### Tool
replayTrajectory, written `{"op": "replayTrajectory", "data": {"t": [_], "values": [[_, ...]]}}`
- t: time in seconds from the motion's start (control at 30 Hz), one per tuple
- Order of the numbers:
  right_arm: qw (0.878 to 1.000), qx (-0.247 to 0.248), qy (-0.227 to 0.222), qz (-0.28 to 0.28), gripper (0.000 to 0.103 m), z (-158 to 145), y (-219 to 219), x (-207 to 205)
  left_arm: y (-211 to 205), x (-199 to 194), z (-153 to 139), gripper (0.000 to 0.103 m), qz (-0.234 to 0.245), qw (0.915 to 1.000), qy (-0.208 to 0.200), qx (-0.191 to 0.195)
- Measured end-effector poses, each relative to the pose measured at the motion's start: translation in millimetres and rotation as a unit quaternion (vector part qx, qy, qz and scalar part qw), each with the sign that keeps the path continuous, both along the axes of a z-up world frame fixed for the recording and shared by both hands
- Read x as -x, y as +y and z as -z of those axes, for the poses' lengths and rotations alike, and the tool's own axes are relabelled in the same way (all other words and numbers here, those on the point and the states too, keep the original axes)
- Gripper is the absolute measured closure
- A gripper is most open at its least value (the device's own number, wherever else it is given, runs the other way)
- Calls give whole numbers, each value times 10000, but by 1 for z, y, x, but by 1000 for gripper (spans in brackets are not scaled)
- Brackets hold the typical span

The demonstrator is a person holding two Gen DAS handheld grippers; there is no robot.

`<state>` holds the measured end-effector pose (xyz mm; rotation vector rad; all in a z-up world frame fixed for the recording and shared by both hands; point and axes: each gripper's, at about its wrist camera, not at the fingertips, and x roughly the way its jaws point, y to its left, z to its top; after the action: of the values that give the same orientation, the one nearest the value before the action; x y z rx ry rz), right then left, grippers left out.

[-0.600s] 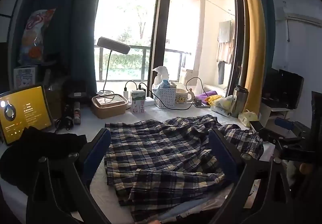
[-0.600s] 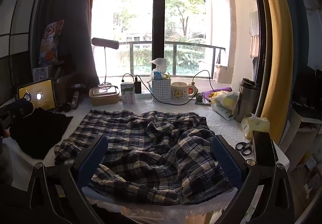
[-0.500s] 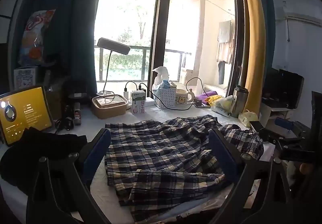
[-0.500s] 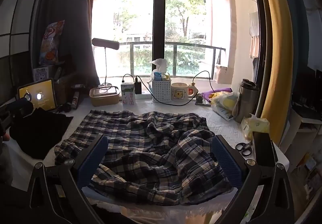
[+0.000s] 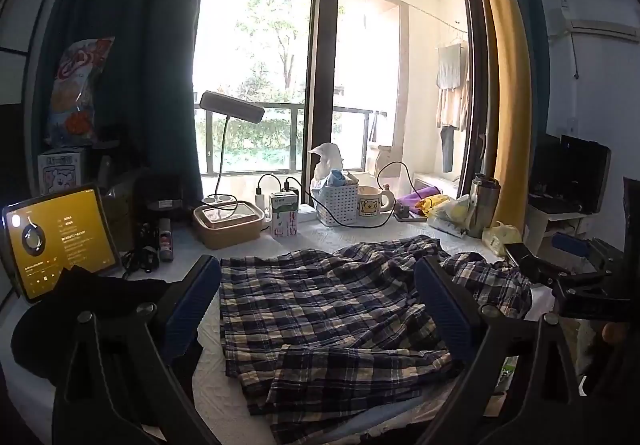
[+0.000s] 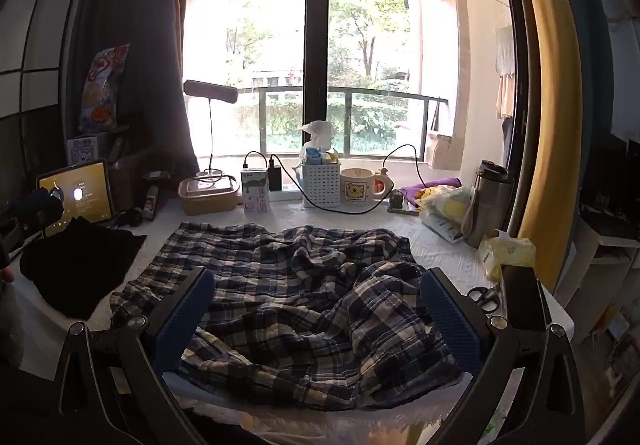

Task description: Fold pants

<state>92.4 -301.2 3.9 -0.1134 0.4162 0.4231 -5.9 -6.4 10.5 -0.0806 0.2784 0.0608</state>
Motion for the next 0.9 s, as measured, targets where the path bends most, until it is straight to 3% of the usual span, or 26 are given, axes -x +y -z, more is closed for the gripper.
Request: {"op": "replayTrajectory", "data": {"t": [0.9], "values": [[10000, -35, -5, -2, 0, -1, -2, -1, -3, 1, -1, 6, -10, 10000, -36, -73]]}}
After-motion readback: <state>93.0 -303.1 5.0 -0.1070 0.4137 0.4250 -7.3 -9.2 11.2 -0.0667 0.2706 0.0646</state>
